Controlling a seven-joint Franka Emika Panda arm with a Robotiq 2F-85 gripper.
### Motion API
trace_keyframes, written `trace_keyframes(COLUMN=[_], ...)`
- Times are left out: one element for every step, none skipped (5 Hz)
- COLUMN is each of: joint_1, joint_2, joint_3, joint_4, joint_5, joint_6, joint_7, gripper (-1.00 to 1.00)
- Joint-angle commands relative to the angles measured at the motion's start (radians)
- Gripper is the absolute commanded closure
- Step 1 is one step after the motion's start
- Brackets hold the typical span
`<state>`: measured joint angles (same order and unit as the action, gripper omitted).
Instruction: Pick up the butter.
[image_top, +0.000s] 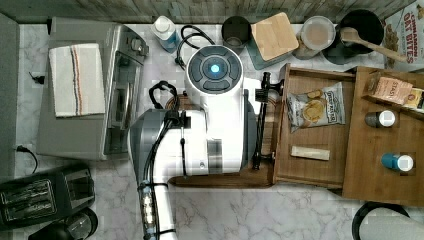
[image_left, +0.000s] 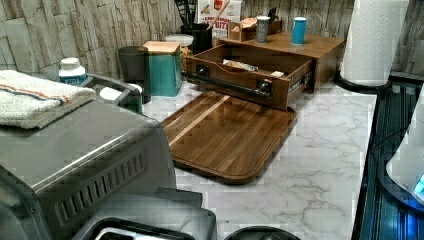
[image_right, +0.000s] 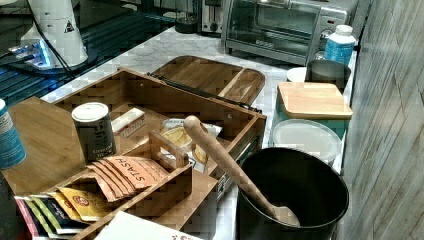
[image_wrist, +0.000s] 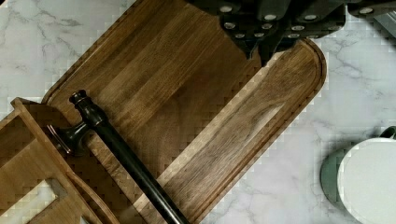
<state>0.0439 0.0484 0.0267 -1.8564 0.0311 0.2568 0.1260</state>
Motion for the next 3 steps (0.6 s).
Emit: trace_keyframes(joint_1=[0.002, -0.009, -0.052], joint_2=[0.0, -0.034, -0.036], joint_3=[0.002, -0.009, -0.051], joint_4=[-0.004, -0.086, -0.113], joint_5=[0.005, -0.057, -0.1], joint_6=[0.014, 0.093, 0.148], joint_7=[0.0, -0.007, -0.091], gripper=[1.0, 1.0, 1.0])
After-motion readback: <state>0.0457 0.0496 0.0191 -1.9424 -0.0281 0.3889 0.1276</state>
